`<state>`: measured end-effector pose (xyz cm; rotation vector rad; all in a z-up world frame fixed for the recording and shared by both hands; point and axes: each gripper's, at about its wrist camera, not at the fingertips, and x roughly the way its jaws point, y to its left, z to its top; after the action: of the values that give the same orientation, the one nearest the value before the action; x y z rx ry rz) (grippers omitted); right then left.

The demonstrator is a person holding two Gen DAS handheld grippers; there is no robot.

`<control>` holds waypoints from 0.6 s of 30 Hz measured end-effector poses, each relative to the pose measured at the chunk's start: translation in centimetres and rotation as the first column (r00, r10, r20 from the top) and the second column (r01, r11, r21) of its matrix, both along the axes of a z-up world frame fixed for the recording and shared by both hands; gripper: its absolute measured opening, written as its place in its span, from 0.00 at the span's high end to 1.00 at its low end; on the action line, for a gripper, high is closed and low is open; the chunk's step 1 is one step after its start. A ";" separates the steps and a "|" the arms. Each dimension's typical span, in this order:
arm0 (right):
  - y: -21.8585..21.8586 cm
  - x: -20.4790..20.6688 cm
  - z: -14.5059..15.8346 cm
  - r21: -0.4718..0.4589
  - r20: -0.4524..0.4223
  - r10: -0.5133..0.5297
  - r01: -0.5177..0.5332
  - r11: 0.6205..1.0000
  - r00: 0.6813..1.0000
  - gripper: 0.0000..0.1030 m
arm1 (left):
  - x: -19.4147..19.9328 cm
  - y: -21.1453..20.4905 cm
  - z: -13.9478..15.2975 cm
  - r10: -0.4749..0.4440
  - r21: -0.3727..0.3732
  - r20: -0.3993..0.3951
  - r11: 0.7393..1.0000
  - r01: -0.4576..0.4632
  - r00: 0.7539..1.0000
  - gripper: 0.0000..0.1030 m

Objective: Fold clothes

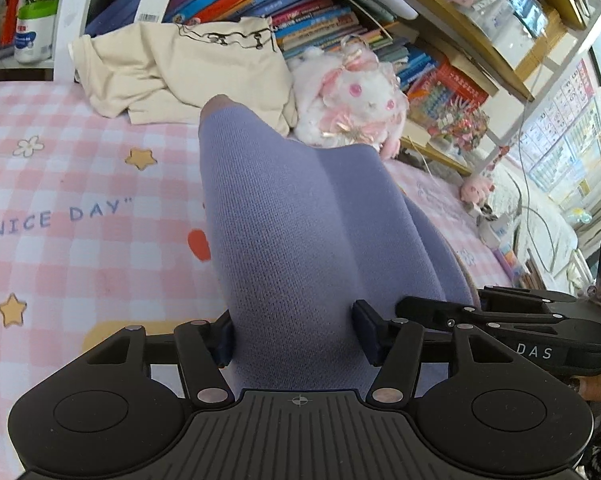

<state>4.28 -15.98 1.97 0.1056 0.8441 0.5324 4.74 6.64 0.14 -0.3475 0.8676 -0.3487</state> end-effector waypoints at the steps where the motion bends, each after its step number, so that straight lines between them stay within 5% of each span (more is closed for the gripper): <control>1: 0.1 0.5 0.0 0.002 0.000 -0.001 0.001 1.000 1.000 0.71 | 0.4 0.2 0.0 0.004 0.000 0.004 1.000 -0.004 1.000 0.44; 18: 2.9 10.0 -0.9 -0.044 -0.002 0.007 -0.007 0.999 1.000 0.71 | 9.2 3.0 -1.4 0.026 -0.015 -0.020 1.000 -0.027 0.999 0.44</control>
<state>14.33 -13.03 1.07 0.0627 0.8580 0.5196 13.91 9.68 -1.25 -0.3772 0.8797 -0.3280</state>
